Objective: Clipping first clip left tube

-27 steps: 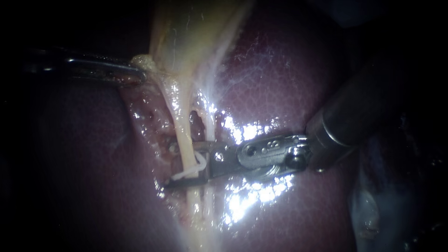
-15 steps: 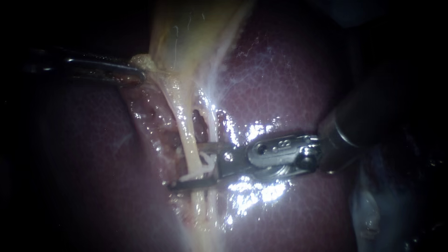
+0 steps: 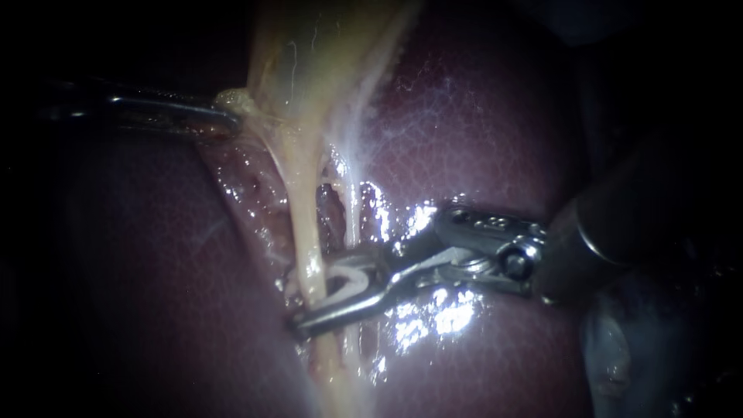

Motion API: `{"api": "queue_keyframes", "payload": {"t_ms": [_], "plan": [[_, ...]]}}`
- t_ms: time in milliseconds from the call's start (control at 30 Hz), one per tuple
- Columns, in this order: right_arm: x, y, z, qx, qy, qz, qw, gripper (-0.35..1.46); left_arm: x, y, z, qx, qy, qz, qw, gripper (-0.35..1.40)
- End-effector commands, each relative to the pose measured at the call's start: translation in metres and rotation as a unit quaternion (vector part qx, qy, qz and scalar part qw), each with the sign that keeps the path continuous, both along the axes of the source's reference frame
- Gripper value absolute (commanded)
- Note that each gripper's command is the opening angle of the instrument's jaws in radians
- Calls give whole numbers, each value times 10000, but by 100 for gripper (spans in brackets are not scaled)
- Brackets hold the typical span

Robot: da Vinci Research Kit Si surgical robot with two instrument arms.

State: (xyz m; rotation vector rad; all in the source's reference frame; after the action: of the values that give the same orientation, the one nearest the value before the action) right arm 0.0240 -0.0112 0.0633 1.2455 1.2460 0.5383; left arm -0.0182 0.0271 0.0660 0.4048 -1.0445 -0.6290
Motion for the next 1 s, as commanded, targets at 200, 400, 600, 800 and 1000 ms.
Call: {"api": "queue_keyframes", "payload": {"t_ms": [200,400,600,800,1000], "plan": [[9,-16,21,730,228,-78,9970,44,0,0,0,0,0,0,10000,-35],[8,-29,31,962,49,-69,9953,44,0,0,0,0,0,0,10000,-35],[7,-31,27,959,81,-155,9952,42,0,0,0,0,0,0,10000,-35],[7,-34,18,971,99,-170,9951,41,0,0,-1,0,-1,0,10000,-35],[6,-32,6,1003,71,-97,9949,38,0,0,-1,1,-1,0,10000,-35]]}}
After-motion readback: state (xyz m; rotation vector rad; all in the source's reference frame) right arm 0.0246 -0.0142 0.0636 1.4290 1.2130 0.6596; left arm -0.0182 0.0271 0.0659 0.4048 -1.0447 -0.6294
